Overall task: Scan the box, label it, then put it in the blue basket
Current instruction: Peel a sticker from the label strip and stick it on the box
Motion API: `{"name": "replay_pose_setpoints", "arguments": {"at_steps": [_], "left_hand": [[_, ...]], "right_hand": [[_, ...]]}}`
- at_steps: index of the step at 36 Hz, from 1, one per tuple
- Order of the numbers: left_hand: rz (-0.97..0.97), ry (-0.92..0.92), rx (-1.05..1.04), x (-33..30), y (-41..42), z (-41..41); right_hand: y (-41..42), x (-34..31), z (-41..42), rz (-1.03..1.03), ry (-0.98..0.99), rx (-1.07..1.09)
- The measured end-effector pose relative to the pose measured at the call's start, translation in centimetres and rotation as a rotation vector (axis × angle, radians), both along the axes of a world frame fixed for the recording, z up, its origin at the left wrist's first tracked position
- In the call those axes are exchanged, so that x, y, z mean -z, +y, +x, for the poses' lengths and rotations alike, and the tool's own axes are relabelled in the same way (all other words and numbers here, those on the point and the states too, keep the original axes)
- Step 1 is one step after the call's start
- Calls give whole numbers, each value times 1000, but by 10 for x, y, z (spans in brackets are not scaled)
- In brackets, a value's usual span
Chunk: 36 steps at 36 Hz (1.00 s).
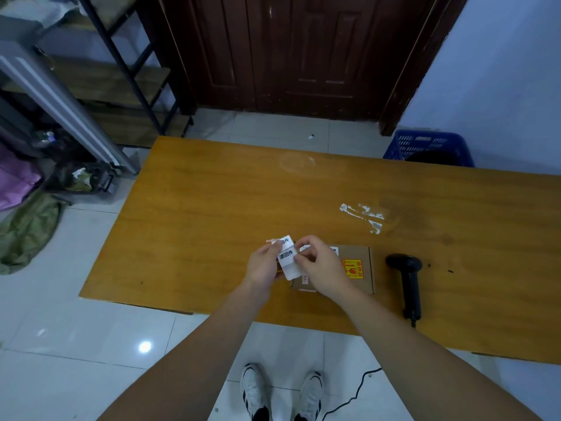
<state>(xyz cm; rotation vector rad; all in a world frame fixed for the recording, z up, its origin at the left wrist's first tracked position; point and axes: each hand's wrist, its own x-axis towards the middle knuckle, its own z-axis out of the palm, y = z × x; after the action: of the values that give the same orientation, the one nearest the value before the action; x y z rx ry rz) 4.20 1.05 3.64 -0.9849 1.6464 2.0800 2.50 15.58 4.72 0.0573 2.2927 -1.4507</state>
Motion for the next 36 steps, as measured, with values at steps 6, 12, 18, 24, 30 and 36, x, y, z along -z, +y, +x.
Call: {"name": "replay_pose_setpoints", "arguments": {"at_steps": [6, 12, 18, 24, 30, 36], "left_hand": [[-48, 4, -2, 2, 9, -4], [-58, -20, -47, 5, 14, -8], [-132, 5, -21, 8, 13, -11], [-269, 89, 81, 7, 11, -13], [-501, 198, 191, 6, -2, -20], [-600, 189, 379, 15, -24, -35]], "right_hand": [[1, -1, -3, 22, 113, 61], [4, 2, -7, 137, 211, -30], [6, 2, -12, 144, 193, -25], [6, 4, -16, 146, 180, -35], [8, 4, -18, 72, 127, 35], [22, 3, -21, 73, 82, 107]]}}
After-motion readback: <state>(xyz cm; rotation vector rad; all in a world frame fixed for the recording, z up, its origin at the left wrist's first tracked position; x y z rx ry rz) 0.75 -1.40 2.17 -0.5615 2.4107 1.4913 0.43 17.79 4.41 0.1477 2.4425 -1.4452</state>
